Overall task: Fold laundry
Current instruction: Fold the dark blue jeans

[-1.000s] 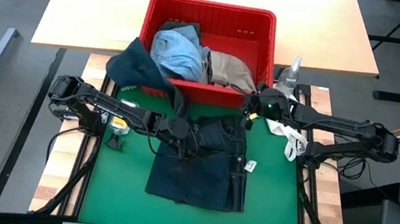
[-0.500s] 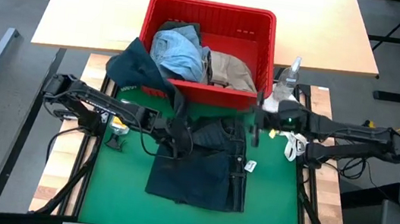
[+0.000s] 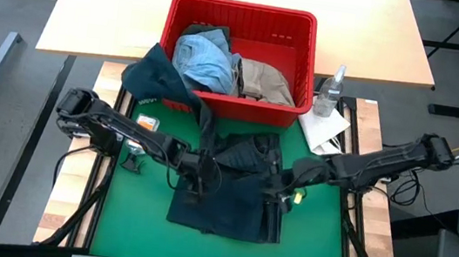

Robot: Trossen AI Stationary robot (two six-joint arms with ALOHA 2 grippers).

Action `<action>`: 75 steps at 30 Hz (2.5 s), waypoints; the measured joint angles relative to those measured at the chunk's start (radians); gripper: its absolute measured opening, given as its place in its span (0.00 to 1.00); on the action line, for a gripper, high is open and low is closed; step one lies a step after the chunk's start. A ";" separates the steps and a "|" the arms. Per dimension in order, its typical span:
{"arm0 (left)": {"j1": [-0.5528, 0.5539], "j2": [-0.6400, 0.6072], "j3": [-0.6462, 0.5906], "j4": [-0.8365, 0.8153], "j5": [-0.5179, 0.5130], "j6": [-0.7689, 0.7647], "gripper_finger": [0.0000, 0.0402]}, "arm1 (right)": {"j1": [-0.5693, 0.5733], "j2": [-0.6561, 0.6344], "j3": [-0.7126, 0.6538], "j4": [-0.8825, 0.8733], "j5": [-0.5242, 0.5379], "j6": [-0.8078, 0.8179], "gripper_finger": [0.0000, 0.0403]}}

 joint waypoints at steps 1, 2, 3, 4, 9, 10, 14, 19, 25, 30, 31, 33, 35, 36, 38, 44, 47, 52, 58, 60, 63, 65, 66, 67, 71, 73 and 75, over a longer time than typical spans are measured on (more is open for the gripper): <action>-0.004 0.006 0.000 -0.002 -0.015 -0.002 0.32 | 0.007 0.019 0.000 -0.011 0.007 0.000 0.34; -0.007 0.012 0.000 -0.002 -0.027 -0.010 0.32 | 0.013 0.039 0.000 -0.027 0.012 0.002 0.34; -0.009 0.019 0.000 -0.010 -0.037 -0.020 0.32 | 0.013 0.060 0.000 -0.050 0.012 0.008 0.34; -0.010 0.028 0.000 -0.023 -0.043 -0.031 0.32 | 0.012 0.080 0.000 -0.074 0.012 0.024 0.34; -0.010 0.048 0.000 -0.088 -0.047 -0.098 0.32 | 0.011 0.134 0.000 -0.291 0.030 0.104 0.34; -0.010 0.052 0.000 -0.105 -0.048 -0.103 0.32 | 0.011 0.141 0.000 -0.349 0.039 0.119 0.34; -0.010 0.077 -0.002 -0.119 -0.048 -0.122 0.32 | 0.010 0.153 0.001 -0.506 0.045 0.187 0.34; -0.010 0.129 -0.002 -0.121 -0.047 -0.124 0.32 | 0.010 0.161 0.000 -0.578 0.058 0.206 0.34; -0.010 0.167 -0.003 -0.121 -0.035 -0.127 0.32 | 0.010 0.161 0.001 -0.622 0.059 0.210 0.34; -0.009 0.102 -0.003 -0.120 -0.021 -0.154 0.29 | 0.010 0.141 0.070 -0.700 0.058 0.210 0.34; -0.009 0.083 -0.002 -0.119 -0.016 -0.155 0.27 | 0.010 0.137 0.094 -0.718 0.058 0.210 0.34; -0.010 0.050 -0.002 -0.119 -0.012 -0.155 0.25 | 0.011 0.135 0.144 -0.751 0.058 0.210 0.34; -0.016 0.022 -0.002 -0.113 -0.010 -0.158 0.22 | 0.012 0.135 0.196 -0.772 0.049 0.209 0.34; -0.020 0.010 -0.002 -0.108 -0.010 -0.167 0.21 | 0.012 0.135 0.217 -0.777 0.028 0.210 0.34; -0.031 -0.007 -0.002 -0.085 -0.009 -0.193 0.19 | 0.012 0.135 0.247 -0.766 -0.026 0.210 0.34; -0.094 -0.009 -0.002 0.001 -0.009 -0.226 0.17 | 0.061 0.144 0.265 -0.721 -0.061 0.210 0.34; -0.125 0.000 -0.001 0.012 -0.015 -0.235 0.17 | 0.120 0.160 0.265 -0.709 -0.058 0.216 0.34; -0.158 0.010 -0.001 0.018 -0.021 -0.256 0.17 | 0.229 0.204 0.265 -0.693 -0.016 0.217 0.34; -0.203 0.070 -0.001 0.052 -0.043 -0.202 0.17 | 0.335 0.302 0.265 -0.690 0.088 0.264 0.34; -0.222 0.100 -0.001 0.048 -0.044 -0.196 0.17 | 0.361 0.342 0.265 -0.690 0.092 0.267 0.34; -0.251 0.152 -0.001 0.043 -0.036 -0.197 0.17 | 0.392 0.408 0.265 -0.695 0.094 0.269 0.34; -0.270 0.185 -0.001 0.043 -0.025 -0.197 0.17 | 0.403 0.453 0.265 -0.704 0.098 0.270 0.34; -0.279 0.200 -0.001 0.043 -0.020 -0.197 0.17 | 0.406 0.476 0.265 -0.708 0.099 0.270 0.34; -0.287 0.215 -0.001 0.043 -0.019 -0.197 0.17 | 0.406 0.499 0.265 -0.711 0.097 0.270 0.34; -0.313 0.253 0.002 0.047 -0.025 -0.174 0.17 | 0.402 0.566 0.272 -0.717 0.061 0.261 0.34; -0.322 0.257 0.003 0.051 -0.041 -0.164 0.17 | 0.402 0.582 0.274 -0.722 0.048 0.256 0.34; -0.319 0.257 0.003 0.052 -0.036 -0.154 0.17 | 0.402 0.583 0.274 -0.736 0.037 0.241 0.34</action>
